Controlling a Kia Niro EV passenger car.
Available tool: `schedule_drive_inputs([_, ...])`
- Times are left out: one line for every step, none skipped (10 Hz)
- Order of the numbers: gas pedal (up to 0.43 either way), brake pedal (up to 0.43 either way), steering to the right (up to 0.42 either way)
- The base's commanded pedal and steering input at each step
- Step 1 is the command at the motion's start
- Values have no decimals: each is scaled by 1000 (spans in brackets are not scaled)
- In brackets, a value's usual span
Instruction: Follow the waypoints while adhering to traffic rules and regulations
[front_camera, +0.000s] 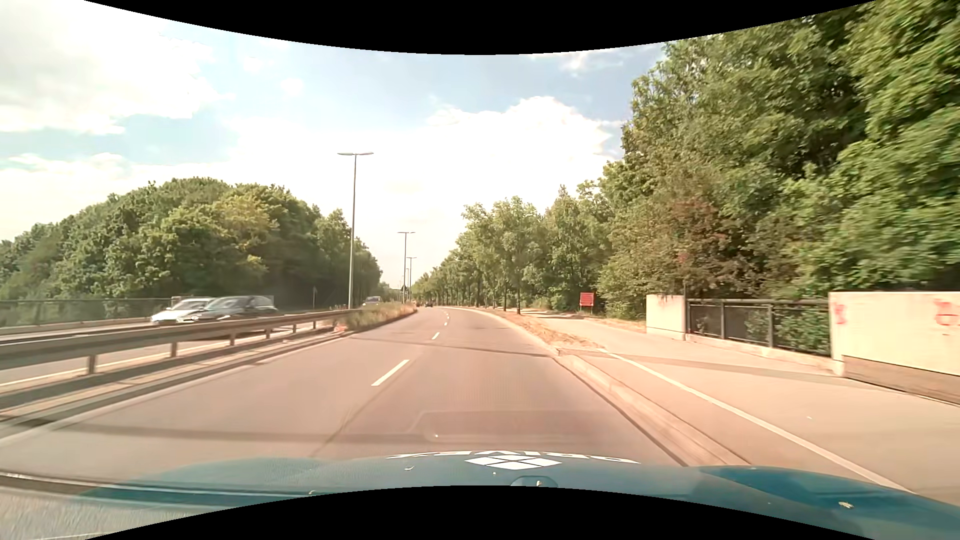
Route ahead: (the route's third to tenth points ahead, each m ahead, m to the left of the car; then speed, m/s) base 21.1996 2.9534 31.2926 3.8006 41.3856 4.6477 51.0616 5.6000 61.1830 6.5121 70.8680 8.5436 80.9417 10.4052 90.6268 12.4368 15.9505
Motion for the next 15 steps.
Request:
schedule_drive_inputs([177,0,-16])
schedule_drive_inputs([177,0,-16])
schedule_drive_inputs([177,0,-16])
schedule_drive_inputs([177,0,-16])
schedule_drive_inputs([177,0,-16])
schedule_drive_inputs([169,0,-16])
schedule_drive_inputs([169,0,-16])
schedule_drive_inputs([169,0,-16])
schedule_drive_inputs([169,0,-15])
schedule_drive_inputs([169,0,-15])
schedule_drive_inputs([169,0,-16])
schedule_drive_inputs([169,0,-16])
schedule_drive_inputs([169,0,-16])
schedule_drive_inputs([169,0,-16])
schedule_drive_inputs([169,0,-15])
